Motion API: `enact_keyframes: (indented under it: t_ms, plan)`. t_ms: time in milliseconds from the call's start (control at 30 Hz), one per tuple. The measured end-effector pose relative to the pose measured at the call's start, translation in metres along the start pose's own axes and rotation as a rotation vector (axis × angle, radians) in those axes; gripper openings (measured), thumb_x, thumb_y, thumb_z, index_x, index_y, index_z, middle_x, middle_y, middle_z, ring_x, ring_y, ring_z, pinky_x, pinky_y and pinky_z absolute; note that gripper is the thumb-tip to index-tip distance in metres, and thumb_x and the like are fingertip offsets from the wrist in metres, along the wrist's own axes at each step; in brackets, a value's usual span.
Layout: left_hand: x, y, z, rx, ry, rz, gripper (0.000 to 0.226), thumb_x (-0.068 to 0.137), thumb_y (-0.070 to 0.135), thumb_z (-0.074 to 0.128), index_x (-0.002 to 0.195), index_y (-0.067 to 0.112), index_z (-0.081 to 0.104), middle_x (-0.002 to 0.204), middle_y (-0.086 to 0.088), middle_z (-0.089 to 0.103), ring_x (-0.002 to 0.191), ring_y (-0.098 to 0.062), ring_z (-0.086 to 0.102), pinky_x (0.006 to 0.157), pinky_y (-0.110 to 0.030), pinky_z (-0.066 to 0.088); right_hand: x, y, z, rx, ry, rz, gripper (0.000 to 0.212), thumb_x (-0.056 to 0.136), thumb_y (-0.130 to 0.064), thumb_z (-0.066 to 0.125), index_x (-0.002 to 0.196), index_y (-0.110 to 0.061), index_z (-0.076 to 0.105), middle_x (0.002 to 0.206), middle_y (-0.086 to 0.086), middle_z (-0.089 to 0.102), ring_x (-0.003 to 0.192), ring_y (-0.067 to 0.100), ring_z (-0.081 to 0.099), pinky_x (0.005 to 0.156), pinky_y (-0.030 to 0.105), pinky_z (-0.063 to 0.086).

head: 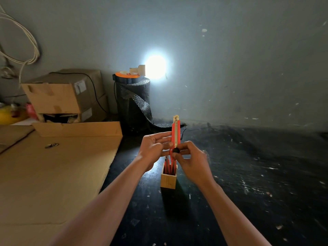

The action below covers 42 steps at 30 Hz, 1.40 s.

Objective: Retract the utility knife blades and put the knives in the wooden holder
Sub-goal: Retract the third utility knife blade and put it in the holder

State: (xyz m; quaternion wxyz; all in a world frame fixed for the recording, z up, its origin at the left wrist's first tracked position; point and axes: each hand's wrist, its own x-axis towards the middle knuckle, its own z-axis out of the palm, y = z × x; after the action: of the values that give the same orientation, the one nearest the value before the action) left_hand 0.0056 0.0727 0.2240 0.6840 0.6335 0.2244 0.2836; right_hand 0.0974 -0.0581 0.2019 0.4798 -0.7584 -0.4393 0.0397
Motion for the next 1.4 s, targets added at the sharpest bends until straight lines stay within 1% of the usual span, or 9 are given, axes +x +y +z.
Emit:
enact_keyframes:
  t_ms: [100,400,567,667,900,1000,1100,1300,1400]
  plan:
    - [0.0,-0.001,-0.002,-0.01,0.004,0.002,0.038,0.089,-0.014,0.067,0.121,0.005,0.072,0.098,-0.003,0.082,0.085,-0.021,0.081,0.062,-0.028,0.062,-0.002,0.002,0.0,0.001,-0.016,-0.039,0.029,0.089,-0.025,0.071,0.116,-0.03,0.062,0.107,-0.016,0.063,0.085,-0.011,0.056,0.063,0.002,0.041]
    - [-0.002,-0.01,-0.004,-0.023,-0.001,-0.017,0.038,0.088,-0.015,0.067,0.114,0.012,0.075,0.098,-0.005,0.082,0.088,-0.024,0.08,0.066,-0.033,0.065,-0.005,0.009,0.008,-0.009,0.013,-0.055,0.021,0.087,-0.025,0.072,0.107,-0.024,0.066,0.107,-0.009,0.068,0.09,-0.002,0.061,0.071,0.007,0.044]
    - [-0.002,-0.017,-0.009,-0.038,0.01,-0.036,0.036,0.089,-0.015,0.066,0.113,0.011,0.075,0.094,-0.002,0.083,0.086,-0.023,0.081,0.065,-0.033,0.065,-0.007,0.012,0.011,0.013,-0.028,-0.076,0.023,0.088,-0.019,0.072,0.107,-0.029,0.064,0.102,-0.016,0.065,0.085,-0.013,0.059,0.069,0.001,0.045]
    - [-0.001,-0.022,-0.01,-0.039,0.012,-0.043,0.037,0.09,-0.015,0.066,0.114,0.012,0.075,0.095,-0.002,0.082,0.087,-0.023,0.08,0.067,-0.034,0.066,-0.006,0.016,0.017,-0.022,-0.021,-0.051,0.019,0.089,-0.022,0.07,0.107,-0.023,0.065,0.105,-0.011,0.068,0.086,-0.007,0.06,0.066,0.004,0.045]
    - [0.004,-0.039,-0.02,-0.041,-0.001,-0.073,0.041,0.089,-0.017,0.063,0.124,0.004,0.07,0.109,-0.015,0.079,0.098,-0.032,0.078,0.084,-0.05,0.063,0.003,0.023,0.026,0.075,-0.005,0.02,0.012,0.091,-0.022,0.067,0.103,-0.021,0.065,0.104,-0.007,0.068,0.083,-0.008,0.063,0.062,0.005,0.048]
    - [0.005,-0.051,-0.022,-0.056,-0.014,-0.101,0.038,0.089,-0.015,0.066,0.123,0.002,0.07,0.108,-0.016,0.079,0.098,-0.034,0.078,0.084,-0.049,0.064,0.017,0.028,0.028,0.161,0.01,0.073,0.026,0.093,-0.029,0.065,0.116,-0.02,0.061,0.109,-0.003,0.07,0.096,0.008,0.067,0.072,0.017,0.055]
    - [0.009,-0.063,-0.024,-0.06,-0.037,-0.098,0.035,0.088,-0.013,0.068,0.119,0.003,0.071,0.105,-0.016,0.08,0.094,-0.033,0.079,0.076,-0.041,0.066,0.032,0.035,0.032,0.205,0.027,0.095,0.041,0.092,-0.037,0.066,0.129,-0.022,0.057,0.109,-0.002,0.071,0.095,0.01,0.07,0.076,0.029,0.061]
    - [0.028,-0.092,-0.025,0.039,0.036,-0.116,0.026,0.085,-0.007,0.074,0.108,0.005,0.073,0.099,-0.015,0.08,0.093,-0.031,0.078,0.074,-0.032,0.065,0.057,0.057,0.043,0.217,0.02,0.121,0.025,0.09,-0.024,0.069,0.115,-0.021,0.064,0.092,-0.001,0.073,0.079,0.008,0.073,0.068,0.035,0.063]
    - [0.048,-0.118,-0.034,0.267,0.136,-0.1,0.027,0.083,0.008,0.082,0.109,0.012,0.074,0.103,-0.006,0.078,0.1,-0.022,0.076,0.088,-0.037,0.063,0.068,0.078,0.052,0.217,0.02,0.144,0.02,0.09,-0.022,0.07,0.109,-0.019,0.064,0.092,0.002,0.073,0.083,0.012,0.072,0.07,0.037,0.063]
